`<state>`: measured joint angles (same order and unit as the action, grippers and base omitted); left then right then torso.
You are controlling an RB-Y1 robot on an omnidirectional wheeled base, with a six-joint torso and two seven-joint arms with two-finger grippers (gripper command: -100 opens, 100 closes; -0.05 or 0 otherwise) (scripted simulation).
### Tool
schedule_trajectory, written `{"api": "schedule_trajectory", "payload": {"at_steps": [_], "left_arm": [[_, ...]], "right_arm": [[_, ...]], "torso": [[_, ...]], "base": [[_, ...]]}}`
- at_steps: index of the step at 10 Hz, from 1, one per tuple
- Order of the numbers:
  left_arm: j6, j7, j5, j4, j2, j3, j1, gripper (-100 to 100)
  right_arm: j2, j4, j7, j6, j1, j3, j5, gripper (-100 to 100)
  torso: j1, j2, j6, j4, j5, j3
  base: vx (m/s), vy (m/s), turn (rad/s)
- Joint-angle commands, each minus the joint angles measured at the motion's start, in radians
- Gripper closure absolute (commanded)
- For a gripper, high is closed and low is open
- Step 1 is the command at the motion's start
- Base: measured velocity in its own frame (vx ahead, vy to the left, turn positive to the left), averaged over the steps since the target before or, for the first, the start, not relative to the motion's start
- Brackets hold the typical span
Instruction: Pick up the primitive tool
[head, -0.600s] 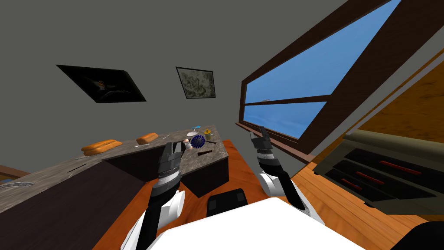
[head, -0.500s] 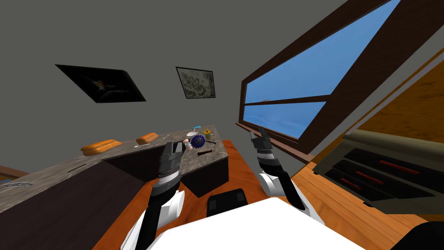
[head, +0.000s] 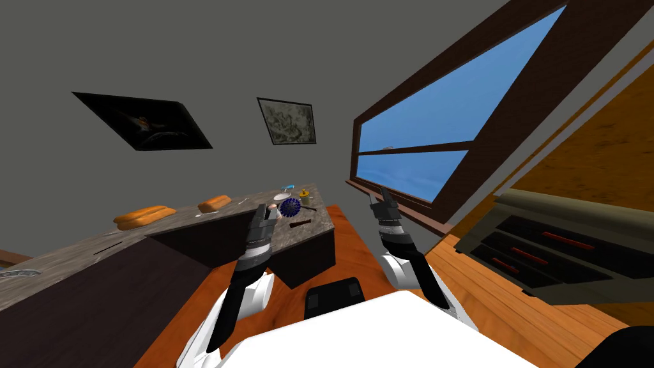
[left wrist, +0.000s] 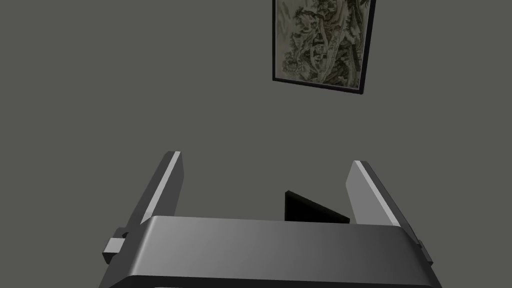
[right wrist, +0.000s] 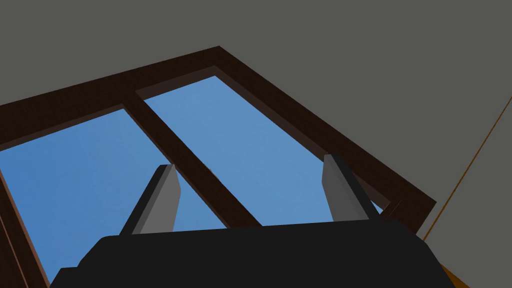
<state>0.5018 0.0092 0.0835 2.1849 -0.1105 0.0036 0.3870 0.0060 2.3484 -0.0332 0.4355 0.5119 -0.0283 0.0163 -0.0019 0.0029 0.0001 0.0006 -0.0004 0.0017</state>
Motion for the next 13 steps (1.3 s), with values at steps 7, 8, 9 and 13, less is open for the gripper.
{"api": "schedule_trajectory", "payload": {"at_steps": [7, 8, 9, 13], "left_arm": [[-0.196, 0.098, -0.046, -0.086, -0.042, -0.039, -0.136, -100], [-0.215, 0.098, -0.046, -0.086, -0.042, -0.039, -0.136, -100], [-0.244, 0.121, -0.058, -0.109, -0.047, -0.047, -0.17, -100], [-0.369, 0.168, -0.084, -0.159, -0.052, -0.064, -0.244, -100]], "right_arm": [[0.0, 0.0, 0.0, 0.0, 0.0, 0.0, 0.0, 0], [0.0, 0.0, 0.0, 0.0, 0.0, 0.0, 0.0, 0], [0.0, 0.0, 0.0, 0.0, 0.0, 0.0, 0.0, 0], [0.0, 0.0, 0.0, 0.0, 0.0, 0.0, 0.0, 0]], "torso": [[0.001, -0.001, 0.0, 0.0, 0.0, -0.001], [0.0, -0.001, 0.0, 0.0, 0.0, -0.001], [0.001, -0.002, 0.0, 0.0, 0.0, -0.001], [0.001, -0.002, 0.0, 0.0, 0.0, -0.001]], "base": [[-0.029, -0.02, -0.019], [-0.02, -0.018, -0.012], [-0.025, -0.015, -0.023], [-0.022, -0.012, -0.02]]}}
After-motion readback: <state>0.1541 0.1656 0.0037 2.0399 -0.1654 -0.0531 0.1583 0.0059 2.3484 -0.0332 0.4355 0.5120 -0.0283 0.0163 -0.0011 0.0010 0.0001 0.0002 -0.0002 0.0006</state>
